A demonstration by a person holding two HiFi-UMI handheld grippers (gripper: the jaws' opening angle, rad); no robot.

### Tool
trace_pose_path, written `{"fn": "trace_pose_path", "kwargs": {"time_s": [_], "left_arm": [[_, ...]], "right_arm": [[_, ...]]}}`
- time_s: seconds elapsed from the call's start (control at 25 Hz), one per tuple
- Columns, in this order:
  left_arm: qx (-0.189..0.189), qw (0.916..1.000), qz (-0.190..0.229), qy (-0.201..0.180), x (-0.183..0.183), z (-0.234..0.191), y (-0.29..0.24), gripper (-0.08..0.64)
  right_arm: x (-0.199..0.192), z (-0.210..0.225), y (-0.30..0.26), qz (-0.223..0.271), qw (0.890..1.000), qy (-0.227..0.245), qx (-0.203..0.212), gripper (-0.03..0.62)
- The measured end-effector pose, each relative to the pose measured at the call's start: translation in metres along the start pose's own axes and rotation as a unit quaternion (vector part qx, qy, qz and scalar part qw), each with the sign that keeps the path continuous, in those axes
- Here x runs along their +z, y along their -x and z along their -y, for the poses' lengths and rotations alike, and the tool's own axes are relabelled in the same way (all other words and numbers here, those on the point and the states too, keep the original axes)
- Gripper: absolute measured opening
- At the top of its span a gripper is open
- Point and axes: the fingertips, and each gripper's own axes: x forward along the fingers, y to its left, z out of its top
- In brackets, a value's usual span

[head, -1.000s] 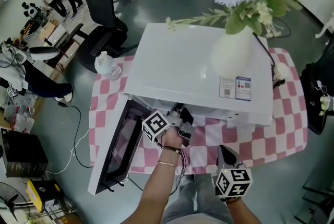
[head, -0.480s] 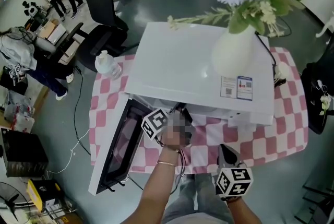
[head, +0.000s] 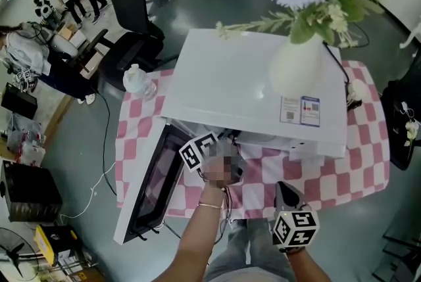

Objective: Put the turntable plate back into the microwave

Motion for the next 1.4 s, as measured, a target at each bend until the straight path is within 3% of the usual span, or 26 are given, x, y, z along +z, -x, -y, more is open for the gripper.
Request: {"fn": "trace_pose_path", "kwargs": {"time_s": [0.44, 0.8, 1.4], "left_arm": [[0.032, 0.9945, -0.057, -0.081, -0.012, 0.003, -0.003, 0.285], [0.079, 0.9852, -0.086, -0.125, -0.017, -0.002, -0.002, 0.317], [0.088, 0.9839, -0.093, -0.125, -0.018, -0.005, 0.014, 0.329]], "right_arm": [[-0.002, 0.002, 0.004, 0.001, 1.0, 0.001, 0.0, 0.009], [-0.004, 0.004, 0.008, 0.002, 1.0, -0.003, 0.0, 0.009], [-0.007, -0.002, 0.014, 0.004, 1.0, 0.001, 0.005, 0.009]]}}
